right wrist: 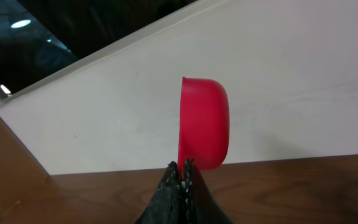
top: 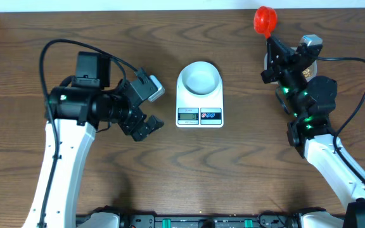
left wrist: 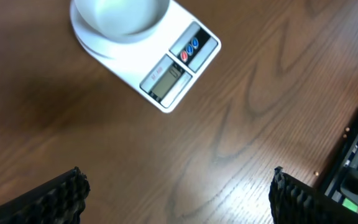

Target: Scoop item into bowl and weigh 50g on scale

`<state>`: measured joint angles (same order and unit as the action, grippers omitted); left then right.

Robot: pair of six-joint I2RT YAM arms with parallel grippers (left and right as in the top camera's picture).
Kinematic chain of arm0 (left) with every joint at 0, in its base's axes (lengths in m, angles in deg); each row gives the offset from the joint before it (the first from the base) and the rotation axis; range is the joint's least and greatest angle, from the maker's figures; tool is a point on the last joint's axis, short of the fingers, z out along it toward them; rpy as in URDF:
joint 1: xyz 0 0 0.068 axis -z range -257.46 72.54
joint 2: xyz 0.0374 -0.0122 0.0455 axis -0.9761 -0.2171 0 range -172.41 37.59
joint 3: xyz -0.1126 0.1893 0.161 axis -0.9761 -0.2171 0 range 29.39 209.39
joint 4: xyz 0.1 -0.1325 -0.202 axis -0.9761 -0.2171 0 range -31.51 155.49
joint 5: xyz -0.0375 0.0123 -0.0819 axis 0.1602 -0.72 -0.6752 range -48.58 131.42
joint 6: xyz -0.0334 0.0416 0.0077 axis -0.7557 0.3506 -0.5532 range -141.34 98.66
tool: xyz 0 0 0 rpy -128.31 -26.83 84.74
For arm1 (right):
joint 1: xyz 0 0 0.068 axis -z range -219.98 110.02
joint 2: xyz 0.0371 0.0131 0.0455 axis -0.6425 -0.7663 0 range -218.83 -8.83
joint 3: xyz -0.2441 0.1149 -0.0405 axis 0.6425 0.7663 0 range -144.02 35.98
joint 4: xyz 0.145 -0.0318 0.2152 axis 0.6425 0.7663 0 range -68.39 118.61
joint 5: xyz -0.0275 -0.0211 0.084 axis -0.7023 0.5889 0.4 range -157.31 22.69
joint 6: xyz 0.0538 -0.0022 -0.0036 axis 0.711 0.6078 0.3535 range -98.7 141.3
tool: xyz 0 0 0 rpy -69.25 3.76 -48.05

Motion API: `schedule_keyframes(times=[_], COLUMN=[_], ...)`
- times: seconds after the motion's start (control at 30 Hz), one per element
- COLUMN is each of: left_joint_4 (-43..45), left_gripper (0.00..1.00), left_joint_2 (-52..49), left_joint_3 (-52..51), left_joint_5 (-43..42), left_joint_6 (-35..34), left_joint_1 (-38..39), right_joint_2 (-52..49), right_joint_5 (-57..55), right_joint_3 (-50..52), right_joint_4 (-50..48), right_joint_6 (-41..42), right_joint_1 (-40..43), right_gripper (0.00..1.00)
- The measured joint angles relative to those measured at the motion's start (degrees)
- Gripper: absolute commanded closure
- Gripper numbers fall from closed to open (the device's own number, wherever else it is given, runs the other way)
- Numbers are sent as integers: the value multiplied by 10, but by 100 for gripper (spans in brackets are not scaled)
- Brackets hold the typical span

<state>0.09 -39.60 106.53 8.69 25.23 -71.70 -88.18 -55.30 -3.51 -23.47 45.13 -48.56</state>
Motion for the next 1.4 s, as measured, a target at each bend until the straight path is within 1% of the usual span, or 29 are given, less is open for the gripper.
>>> schedule_keyframes(times=[0.37,0.6,0.77,0.97,1.2,1.4], left_joint_4=[0,-2,-17,-36,-31,-25], left_gripper=[5,5,5,5,5,5], left_joint_2=[-4,-4,-4,-4,-4,-4], left_joint_3=[-8,-8,-8,-8,-8,-8], left_joint_5=[-7,-59,-70,-54,-43,-42], left_joint_6=[21,49,58,60,60,60], left_joint_1=[-12,-41,-43,-43,-43,-43], right_joint_2=[0,0,0,0,0,0], right_joint_5=[2,2,2,2,2,26], right_joint_3=[0,0,0,0,0,0], right_joint_4=[1,1,1,1,1,3], right_joint_6=[0,0,0,0,0,0], right_joint_1=[0,0,0,0,0,0], right_gripper=[99,99,99,99,99,99])
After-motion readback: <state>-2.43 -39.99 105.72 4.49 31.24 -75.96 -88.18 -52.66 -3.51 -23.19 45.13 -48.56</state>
